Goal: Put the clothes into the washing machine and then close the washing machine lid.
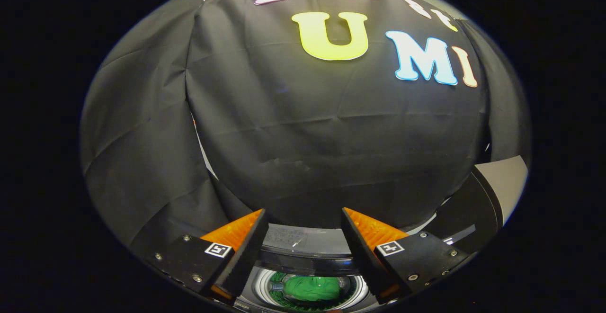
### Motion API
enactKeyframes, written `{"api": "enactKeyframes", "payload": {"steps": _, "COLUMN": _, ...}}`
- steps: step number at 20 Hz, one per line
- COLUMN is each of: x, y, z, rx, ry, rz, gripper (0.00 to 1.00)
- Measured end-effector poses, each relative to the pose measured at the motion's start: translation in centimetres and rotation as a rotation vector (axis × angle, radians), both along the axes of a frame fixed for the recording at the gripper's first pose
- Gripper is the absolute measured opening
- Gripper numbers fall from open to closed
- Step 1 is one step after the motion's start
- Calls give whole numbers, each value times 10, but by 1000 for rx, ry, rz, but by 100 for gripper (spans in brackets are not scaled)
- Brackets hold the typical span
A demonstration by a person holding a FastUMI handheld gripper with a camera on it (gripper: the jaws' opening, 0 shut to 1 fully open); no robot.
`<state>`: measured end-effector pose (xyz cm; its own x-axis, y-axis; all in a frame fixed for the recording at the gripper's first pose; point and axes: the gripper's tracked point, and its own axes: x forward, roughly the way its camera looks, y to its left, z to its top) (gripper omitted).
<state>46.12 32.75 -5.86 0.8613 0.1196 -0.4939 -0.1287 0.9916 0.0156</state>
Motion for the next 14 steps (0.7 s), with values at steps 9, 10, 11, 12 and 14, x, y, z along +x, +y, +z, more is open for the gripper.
{"api": "enactKeyframes", "payload": {"steps": 9, "x": -28, "y": 4, "z": -10, "rx": -4, "ry": -46, "rz": -6, "gripper": 95}}
{"api": "enactKeyframes", "payload": {"steps": 10, "x": -31, "y": 4, "z": -10, "rx": -3, "ry": -46, "rz": -6, "gripper": 95}}
{"api": "enactKeyframes", "payload": {"steps": 11, "x": -35, "y": 5, "z": -12, "rx": -2, "ry": -45, "rz": -6, "gripper": 95}}
{"api": "enactKeyframes", "payload": {"steps": 12, "x": -38, "y": 5, "z": -14, "rx": 1, "ry": -44, "rz": -5, "gripper": 95}}
{"api": "enactKeyframes", "payload": {"steps": 14, "x": -44, "y": 5, "z": -18, "rx": 6, "ry": -39, "rz": -2, "gripper": 95}}
